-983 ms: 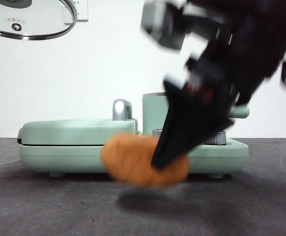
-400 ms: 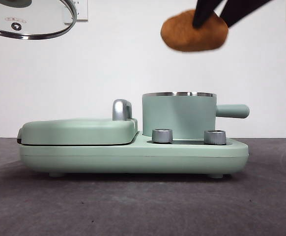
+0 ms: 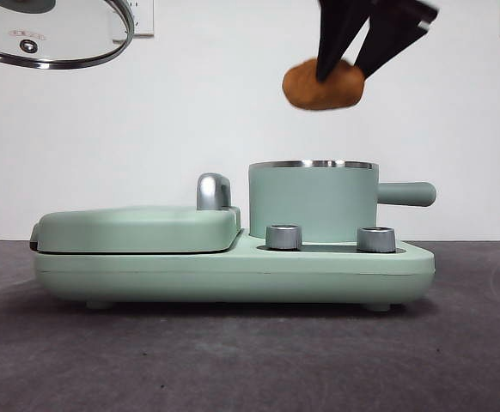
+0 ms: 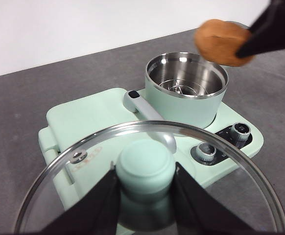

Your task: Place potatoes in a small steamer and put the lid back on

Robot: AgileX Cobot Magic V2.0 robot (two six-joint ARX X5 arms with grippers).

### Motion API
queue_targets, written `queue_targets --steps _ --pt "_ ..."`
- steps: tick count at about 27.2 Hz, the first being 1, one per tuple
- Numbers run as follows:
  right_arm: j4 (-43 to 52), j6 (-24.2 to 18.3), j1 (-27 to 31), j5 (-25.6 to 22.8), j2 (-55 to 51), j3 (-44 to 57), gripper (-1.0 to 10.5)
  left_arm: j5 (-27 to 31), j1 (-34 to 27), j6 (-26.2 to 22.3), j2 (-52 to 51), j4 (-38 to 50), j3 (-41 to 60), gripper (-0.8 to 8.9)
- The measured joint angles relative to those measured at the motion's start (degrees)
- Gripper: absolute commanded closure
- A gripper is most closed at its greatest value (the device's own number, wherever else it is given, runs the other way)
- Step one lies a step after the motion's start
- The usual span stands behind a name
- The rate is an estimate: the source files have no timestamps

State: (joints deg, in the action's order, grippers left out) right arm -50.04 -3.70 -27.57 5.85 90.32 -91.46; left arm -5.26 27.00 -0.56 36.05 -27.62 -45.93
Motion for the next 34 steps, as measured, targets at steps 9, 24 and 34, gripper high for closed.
queue_targets --steps 9,24,34 --pt "0.1 -1.2 2.1 0.1 11.8 -10.1 7.8 0.0 0.0 0.0 0.0 0.0 0.0 7.98" --pt "0.2 -1.8 2.8 -0.4 19.2 -10.2 7.8 0.0 0.0 0.0 0.0 0.0 0.0 7.98" --pt "0.0 -2.2 3.5 -1.5 20.8 -10.2 6.2 0.0 0.0 0.0 0.0 0.0 0.0 7.98"
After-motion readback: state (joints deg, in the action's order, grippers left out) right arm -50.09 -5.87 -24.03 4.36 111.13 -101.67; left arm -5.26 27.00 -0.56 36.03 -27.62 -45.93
